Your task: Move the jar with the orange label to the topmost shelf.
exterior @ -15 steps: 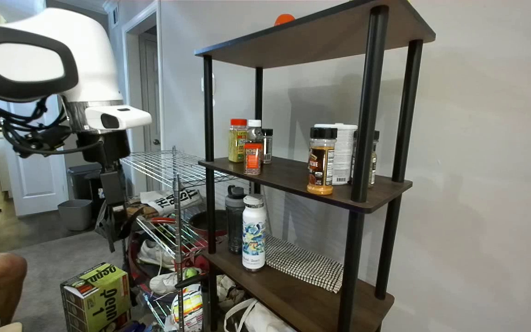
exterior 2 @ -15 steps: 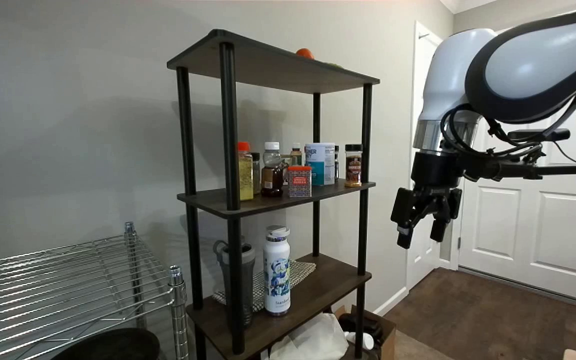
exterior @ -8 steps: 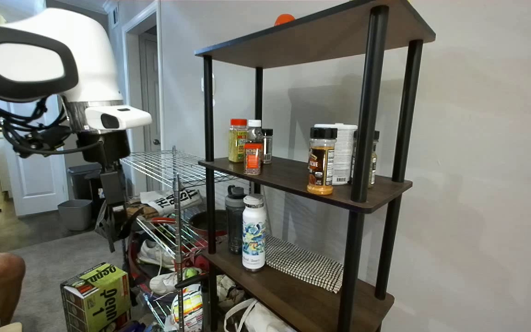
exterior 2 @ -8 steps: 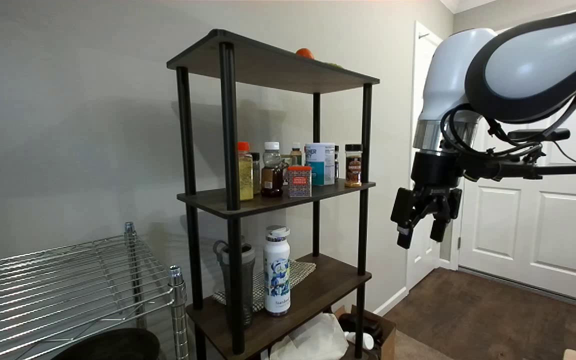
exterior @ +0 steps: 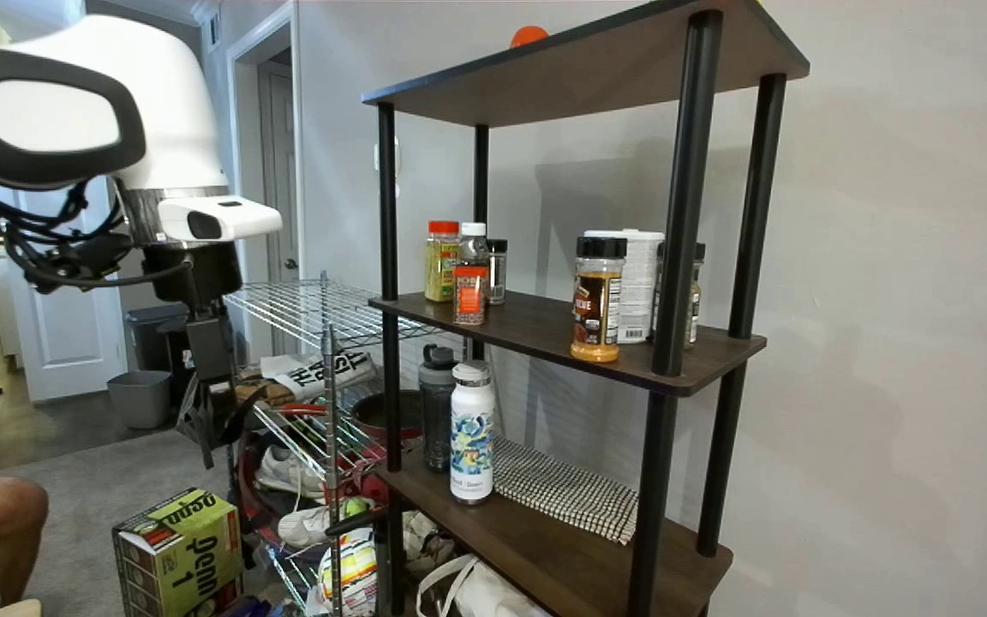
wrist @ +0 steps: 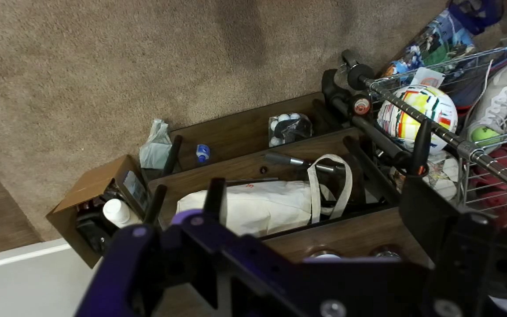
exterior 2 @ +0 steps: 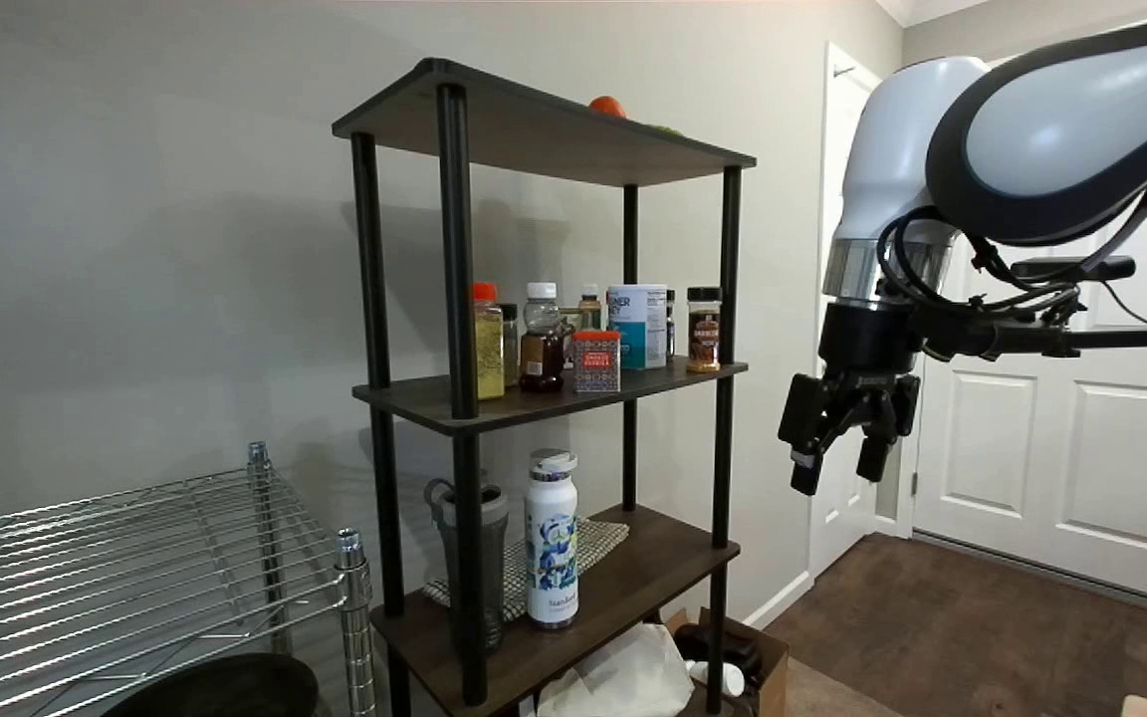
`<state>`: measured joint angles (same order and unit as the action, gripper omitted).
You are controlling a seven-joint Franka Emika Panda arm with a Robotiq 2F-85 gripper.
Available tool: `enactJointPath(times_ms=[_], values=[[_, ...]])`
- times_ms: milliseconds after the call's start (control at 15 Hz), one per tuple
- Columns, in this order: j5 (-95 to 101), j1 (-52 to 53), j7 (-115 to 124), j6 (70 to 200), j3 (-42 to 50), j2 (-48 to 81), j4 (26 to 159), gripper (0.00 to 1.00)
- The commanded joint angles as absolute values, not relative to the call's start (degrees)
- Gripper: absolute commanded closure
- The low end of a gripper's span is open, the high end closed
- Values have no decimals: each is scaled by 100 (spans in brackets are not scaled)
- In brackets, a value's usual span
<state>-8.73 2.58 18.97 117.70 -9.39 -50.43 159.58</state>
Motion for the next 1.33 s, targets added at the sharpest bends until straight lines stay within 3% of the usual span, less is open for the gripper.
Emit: enactJointPath(times_ms=[0, 1000, 1267], values=[[-882, 241, 1885, 11750, -950, -5043, 15945, 0], [-882, 241, 1885, 11750, -950, -5043, 15945, 0], [-563, 61, 1867, 11850, -1070, -4528, 15495, 0]])
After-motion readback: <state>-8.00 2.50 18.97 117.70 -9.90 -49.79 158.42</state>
